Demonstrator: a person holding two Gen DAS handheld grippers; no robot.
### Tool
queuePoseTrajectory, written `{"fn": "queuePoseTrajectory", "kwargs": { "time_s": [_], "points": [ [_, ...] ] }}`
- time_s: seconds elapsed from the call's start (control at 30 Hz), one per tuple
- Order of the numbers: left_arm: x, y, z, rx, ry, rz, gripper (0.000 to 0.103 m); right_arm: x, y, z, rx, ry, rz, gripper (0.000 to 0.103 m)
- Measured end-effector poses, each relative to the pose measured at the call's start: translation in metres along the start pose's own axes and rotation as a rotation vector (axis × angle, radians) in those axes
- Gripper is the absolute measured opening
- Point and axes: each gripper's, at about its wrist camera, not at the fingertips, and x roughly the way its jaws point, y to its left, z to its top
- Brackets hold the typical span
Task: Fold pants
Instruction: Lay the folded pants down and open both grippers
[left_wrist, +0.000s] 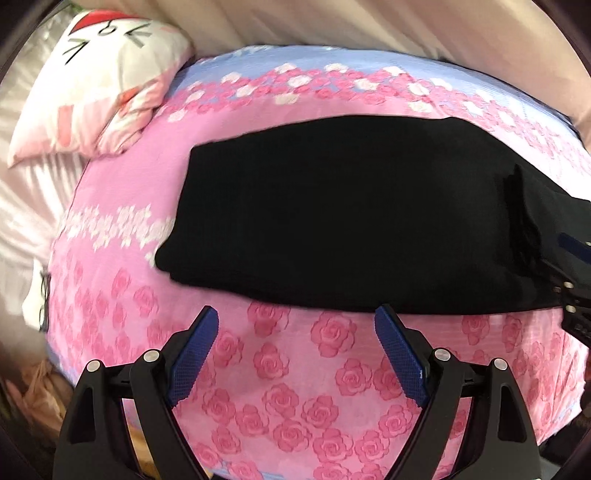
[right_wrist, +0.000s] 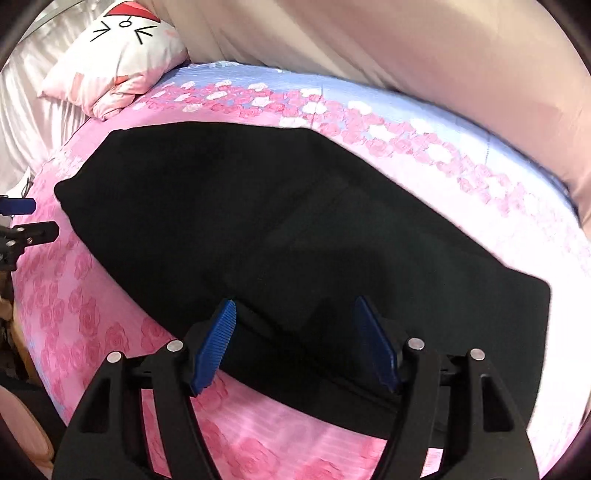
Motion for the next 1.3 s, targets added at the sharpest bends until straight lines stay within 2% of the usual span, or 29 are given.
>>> {"fn": "queuePoseTrajectory", "kwargs": {
  "time_s": [0.07,0.17,0.2,0.3,0.33,0.4,0.47,0.53,0.57,0.6,0.67,0.77,0.93,1.1,1.3],
  "points": [
    [0.000,0.000,0.005,0.028,-0.015,-0.014,0.085,0.013,0.003,0.002,0.001,0.032,-0.009,0.057],
    [-0.002,-0.002,0.009,0.062,-0.033,-0.029,0.085,0.008,0.002,0.010,0.025,0.029,0.002,0.027],
    [-0.003,-0.001,0.010,0.067,-0.040,-0.030,0.085,0.006,0.002,0.012,0.026,0.035,0.001,0.022],
    [0.000,0.002,0.010,0.058,-0.031,-0.044,0.085,0.011,0.009,0.015,0.002,0.051,-0.028,0.022],
    [0.001,0.003,0.009,0.054,-0.026,-0.049,0.085,0.015,0.011,0.014,-0.004,0.059,-0.034,0.026],
    [0.003,0.006,0.010,0.045,-0.021,-0.054,0.085,0.011,0.020,0.016,-0.012,0.083,-0.038,0.045],
    [0.003,0.012,0.008,0.026,-0.018,-0.054,0.085,-0.010,0.029,0.021,0.003,0.042,-0.025,0.044],
    [0.006,0.024,0.006,-0.020,-0.007,-0.059,0.085,-0.039,0.048,0.032,-0.005,-0.044,-0.027,0.065],
    [0.008,0.030,0.004,-0.045,0.002,-0.060,0.085,-0.046,0.059,0.037,-0.025,-0.070,-0.036,0.082],
    [0.012,0.041,-0.001,-0.082,0.017,-0.063,0.085,-0.052,0.074,0.044,-0.066,-0.097,-0.033,0.086],
    [0.016,0.055,-0.009,-0.123,0.033,-0.049,0.085,-0.053,0.115,0.063,-0.196,-0.122,-0.016,0.086],
    [0.019,0.081,-0.027,-0.184,0.058,-0.015,0.085,-0.032,0.182,0.084,-0.378,-0.121,0.001,0.086],
    [0.022,0.137,-0.068,-0.317,0.102,0.037,0.085,0.023,0.286,0.095,-0.609,-0.058,0.026,0.086],
    [0.024,0.178,-0.093,-0.426,0.136,0.082,0.085,0.053,0.335,0.094,-0.659,-0.002,0.024,0.086],
    [0.022,0.205,-0.115,-0.502,0.147,0.107,0.085,0.081,0.352,0.088,-0.673,0.060,-0.027,0.085]
  ]
}}
